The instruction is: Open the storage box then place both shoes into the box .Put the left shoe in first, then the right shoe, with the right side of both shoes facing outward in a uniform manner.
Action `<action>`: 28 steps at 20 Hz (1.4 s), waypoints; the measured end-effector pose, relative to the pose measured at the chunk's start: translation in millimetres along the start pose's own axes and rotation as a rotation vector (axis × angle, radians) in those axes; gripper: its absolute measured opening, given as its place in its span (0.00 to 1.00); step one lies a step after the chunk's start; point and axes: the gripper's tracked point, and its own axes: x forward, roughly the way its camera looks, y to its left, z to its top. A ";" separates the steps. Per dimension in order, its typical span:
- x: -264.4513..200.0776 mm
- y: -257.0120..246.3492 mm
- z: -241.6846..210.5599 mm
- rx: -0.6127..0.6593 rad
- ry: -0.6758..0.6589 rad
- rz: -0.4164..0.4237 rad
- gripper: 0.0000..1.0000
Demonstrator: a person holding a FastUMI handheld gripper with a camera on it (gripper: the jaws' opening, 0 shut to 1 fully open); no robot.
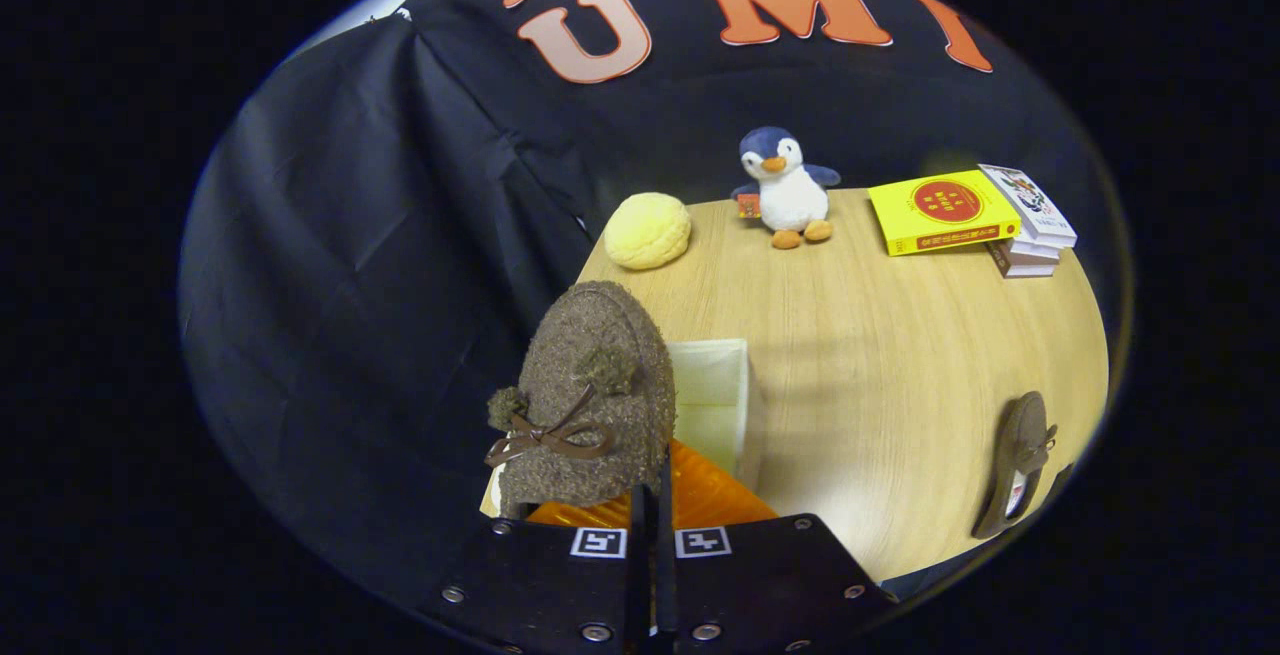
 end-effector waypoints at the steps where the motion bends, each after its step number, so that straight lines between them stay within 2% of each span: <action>1: 11.0 4.7 -7.4 -0.006 0.023 -0.006 0.03; 9: 87.1 10.4 -56.5 -0.014 0.219 -0.153 0.03; 12: 114.5 15.1 -68.7 0.009 0.279 -0.151 0.06; 16: 128.5 15.6 -87.1 -0.003 0.338 -0.180 0.11; 22: 122.5 27.8 -102.0 -0.020 0.395 -0.087 0.24; 26: 97.7 43.3 -89.2 -0.001 0.351 0.046 0.41; 27: 88.0 46.8 -82.9 0.009 0.329 0.084 0.50; 28: 78.8 46.5 -76.0 0.015 0.305 0.105 0.54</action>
